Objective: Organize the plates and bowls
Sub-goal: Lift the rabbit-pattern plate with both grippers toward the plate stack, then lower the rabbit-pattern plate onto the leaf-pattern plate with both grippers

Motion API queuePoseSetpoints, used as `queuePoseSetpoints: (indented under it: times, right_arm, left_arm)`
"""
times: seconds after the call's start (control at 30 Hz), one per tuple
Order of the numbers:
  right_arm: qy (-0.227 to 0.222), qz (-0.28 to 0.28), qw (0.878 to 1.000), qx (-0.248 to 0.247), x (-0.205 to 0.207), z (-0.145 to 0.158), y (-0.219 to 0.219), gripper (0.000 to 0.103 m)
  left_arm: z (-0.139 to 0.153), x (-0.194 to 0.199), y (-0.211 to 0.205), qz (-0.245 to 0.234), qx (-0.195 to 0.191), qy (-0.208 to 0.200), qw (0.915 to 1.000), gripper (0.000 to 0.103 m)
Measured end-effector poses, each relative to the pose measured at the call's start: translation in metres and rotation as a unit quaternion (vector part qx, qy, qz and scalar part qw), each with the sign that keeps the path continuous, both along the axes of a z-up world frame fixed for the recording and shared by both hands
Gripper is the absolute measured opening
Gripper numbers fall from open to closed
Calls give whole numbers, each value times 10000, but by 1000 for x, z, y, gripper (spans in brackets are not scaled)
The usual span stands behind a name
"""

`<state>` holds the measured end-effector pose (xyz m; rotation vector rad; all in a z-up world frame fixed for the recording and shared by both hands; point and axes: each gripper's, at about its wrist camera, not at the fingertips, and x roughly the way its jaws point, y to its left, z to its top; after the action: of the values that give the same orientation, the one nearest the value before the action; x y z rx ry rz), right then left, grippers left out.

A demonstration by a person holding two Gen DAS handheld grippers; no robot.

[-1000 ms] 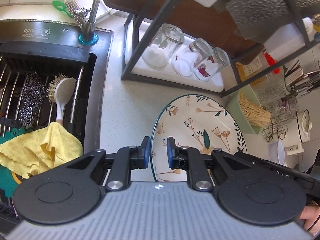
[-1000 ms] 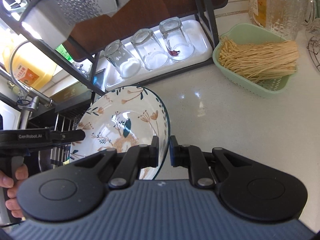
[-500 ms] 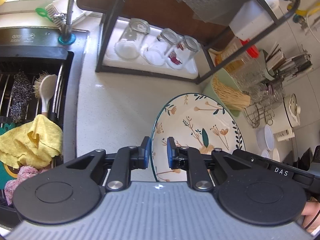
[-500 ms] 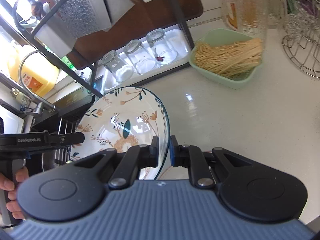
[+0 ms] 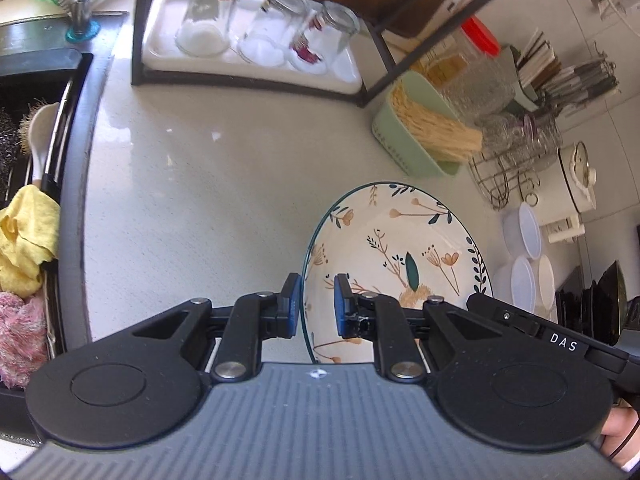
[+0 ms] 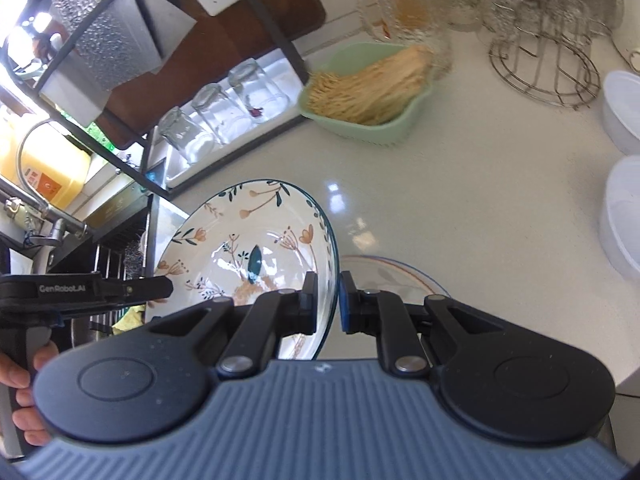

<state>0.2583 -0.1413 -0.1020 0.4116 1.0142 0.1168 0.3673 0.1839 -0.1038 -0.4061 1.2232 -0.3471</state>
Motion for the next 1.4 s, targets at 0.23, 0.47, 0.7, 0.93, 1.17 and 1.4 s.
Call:
queuePoseSetpoints:
  times: [0.23, 0.47, 0.7, 0.93, 1.17, 1.4]
  right_arm:
    - [262, -123, 9996, 11, -21, -19, -17, 14]
    - [420, -308, 9986, -61, -33, -31, -30, 14]
    - [431, -214, 9988, -49, -36, -38, -34, 14]
    - [424, -178, 9989, -19, -35, -49, -33, 14]
    - [304, -254, 9991, 148, -40, -46, -40, 14]
    - [181, -263, 9994, 149, -45, -40, -43, 14]
  left_arm:
    - [-8, -10, -26, -206, 147, 152, 9996, 18]
    - [-24, -24, -54, -234, 437, 363, 9981, 18]
    - [-29, -31, -68, -380, 757, 422, 9955, 18]
    - [-30, -35, -80, -494, 1156, 327, 9915, 18]
    - [-28, -36, -82, -453, 1210, 346, 9910, 18]
    - [-27, -40, -80, -359, 1162, 319, 9921, 18]
